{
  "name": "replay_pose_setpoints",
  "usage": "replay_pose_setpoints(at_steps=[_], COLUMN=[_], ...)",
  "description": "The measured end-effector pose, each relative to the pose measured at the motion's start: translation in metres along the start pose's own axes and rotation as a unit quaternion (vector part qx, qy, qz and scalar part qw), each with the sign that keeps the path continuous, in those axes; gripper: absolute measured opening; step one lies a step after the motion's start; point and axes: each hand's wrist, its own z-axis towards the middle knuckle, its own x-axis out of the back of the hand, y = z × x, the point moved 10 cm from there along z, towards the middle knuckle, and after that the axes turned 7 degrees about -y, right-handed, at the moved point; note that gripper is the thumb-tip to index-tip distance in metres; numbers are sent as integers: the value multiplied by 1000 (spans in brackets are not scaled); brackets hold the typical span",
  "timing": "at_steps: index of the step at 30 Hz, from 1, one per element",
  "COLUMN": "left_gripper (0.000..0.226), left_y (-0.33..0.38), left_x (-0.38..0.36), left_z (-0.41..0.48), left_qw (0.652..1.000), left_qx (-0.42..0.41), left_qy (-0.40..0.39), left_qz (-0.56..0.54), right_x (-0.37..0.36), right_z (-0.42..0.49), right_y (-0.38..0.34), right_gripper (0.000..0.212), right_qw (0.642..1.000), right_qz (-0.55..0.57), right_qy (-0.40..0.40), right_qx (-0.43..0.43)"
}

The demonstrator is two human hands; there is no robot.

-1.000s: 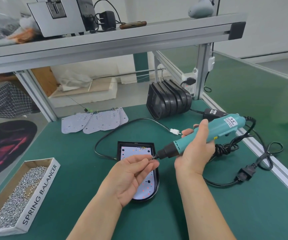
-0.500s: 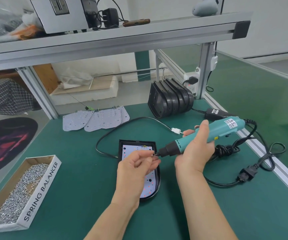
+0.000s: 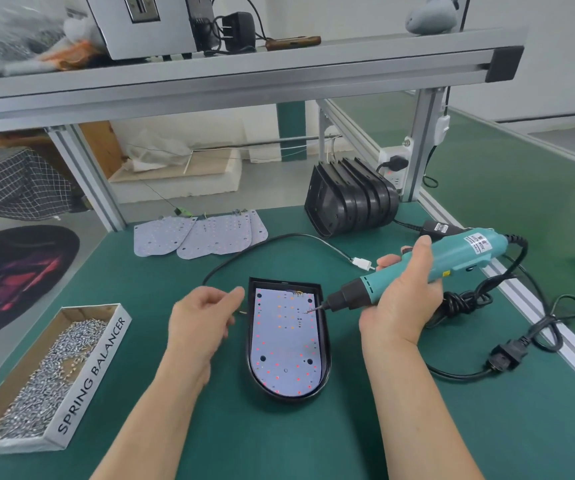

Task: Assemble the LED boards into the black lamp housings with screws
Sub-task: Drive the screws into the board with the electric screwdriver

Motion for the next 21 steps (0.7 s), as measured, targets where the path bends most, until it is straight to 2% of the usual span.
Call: replay_pose_setpoints(at_steps=[3,4,7,8,9,11,13,17,21], left_gripper=[35,36,27,22,17,15,16,3,6], left_y=[-20,-21,4,14,20,26,30,35,39], left_x=[-23,-29,-6,-3,-8,-35,-51,-55,-53], left_z=[2,1,-2,-4,-6,-18,-28,-31,-33], left_qw=[991,989,987,985,987,980,966,965,964], left_qx=[68,67,-17,-49,-73,-93,-99,-103,-133], left_qy=[-86,-95,15,18,-22,-164,-235,-240,-229], left_qz=[79,91,161,164,142,71,46,24,31], right_x=[-18,-25,-43,-48,-51,-58,-61,-65,-66], right_z=[-3,-5,-8,-9,-10,-12,-15,-19,-22], right_y=[-4,-6,-13,-15,-17,-19,-19,-14,-14], right_gripper=[27,26,27,28,28,28,27,26,25], right_qw=[1000,999,997,996,996,995,995,996,995], right_qz=[-10,-15,-31,-33,-33,-28,-25,-16,-16], right_qy=[-22,-30,-52,-58,-63,-73,-76,-78,-82], right_qx=[16,24,48,56,61,63,56,44,46])
